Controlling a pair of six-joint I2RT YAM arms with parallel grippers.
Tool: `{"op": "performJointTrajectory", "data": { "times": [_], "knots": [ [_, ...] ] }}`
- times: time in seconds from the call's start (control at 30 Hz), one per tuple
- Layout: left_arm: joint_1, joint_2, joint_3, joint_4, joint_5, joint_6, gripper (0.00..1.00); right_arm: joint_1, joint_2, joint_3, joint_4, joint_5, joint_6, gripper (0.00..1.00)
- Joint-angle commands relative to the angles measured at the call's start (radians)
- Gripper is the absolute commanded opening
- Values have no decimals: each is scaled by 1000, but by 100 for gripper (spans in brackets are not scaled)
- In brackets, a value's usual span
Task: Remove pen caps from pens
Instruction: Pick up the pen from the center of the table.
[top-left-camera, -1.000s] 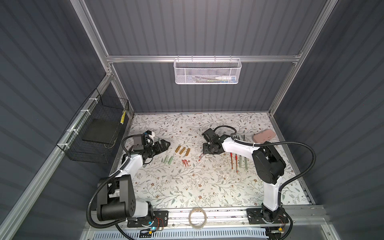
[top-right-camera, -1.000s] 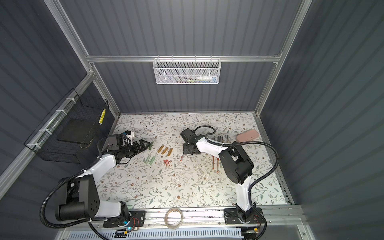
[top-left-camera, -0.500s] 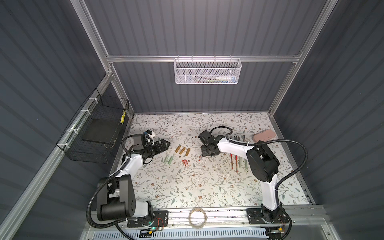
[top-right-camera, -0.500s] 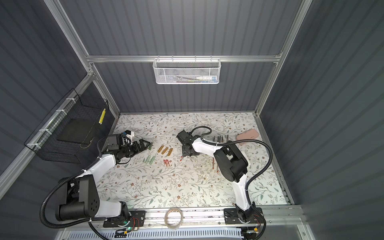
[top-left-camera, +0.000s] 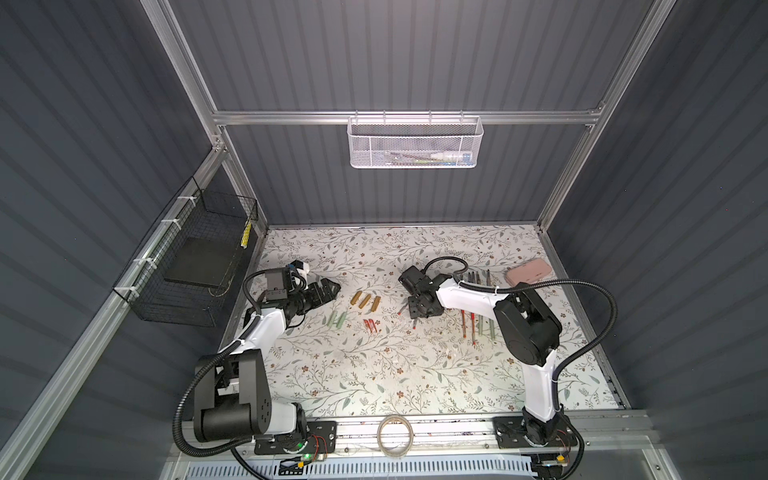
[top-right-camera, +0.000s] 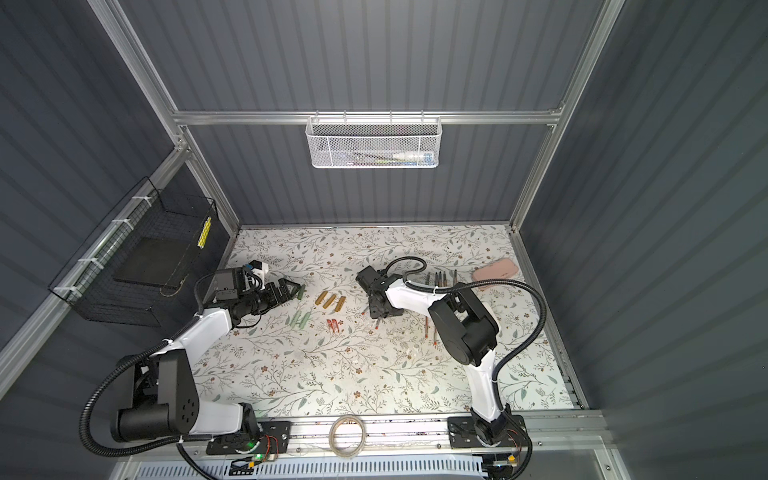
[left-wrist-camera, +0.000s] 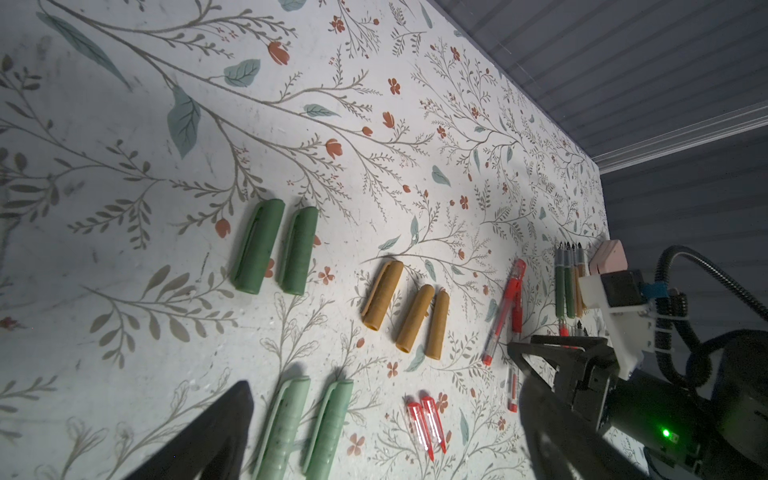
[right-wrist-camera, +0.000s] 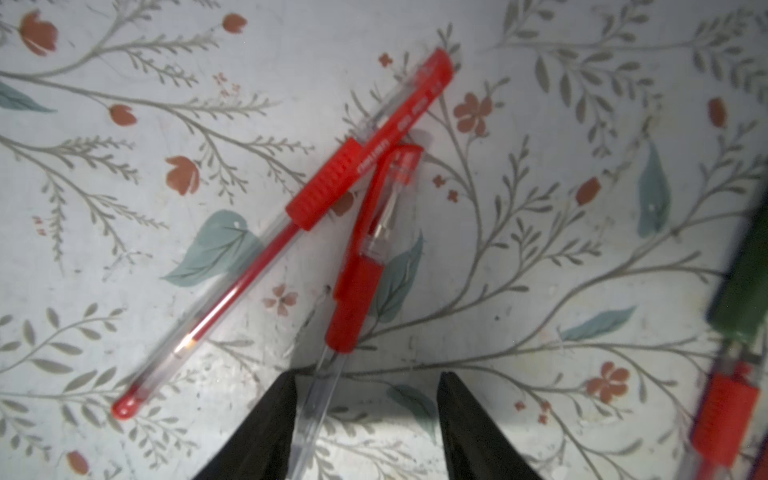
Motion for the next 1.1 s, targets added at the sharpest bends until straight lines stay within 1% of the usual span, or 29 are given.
{"op": "performJointTrajectory", "data": {
  "times": [0.0,0.1,0.17,0.3,0.47,0.67,0.8,0.93,1.07],
  "knots": [
    [8,-11,29,-16,6,12,100,1,-27,-55,-27,18,13,52],
    [8,-8,27,-8,4,10,100,-13,-41,-84,-8,-5,18,47],
    [8,-9,34,-17,6,11,100,-17,-51,-90,-17,-6,17,41],
    [8,-11,28,-10,5,12,100,-31,-76,-123,9,-10,14,24],
    [8,-15,35,-23,3,16,100,-55,-97,-161,30,-31,15,13],
    [11,-15,45,-30,9,16,100,-72,-142,-215,46,-33,13,5],
    [11,-9,50,-15,65,20,99,-78,-189,-257,76,-28,9,3],
    [-1,20,131,-68,148,20,97,-79,-286,-313,124,-41,-12,2],
    [-59,68,249,-122,177,45,96,-79,-400,-363,192,-61,-37,0]
  ]
}}
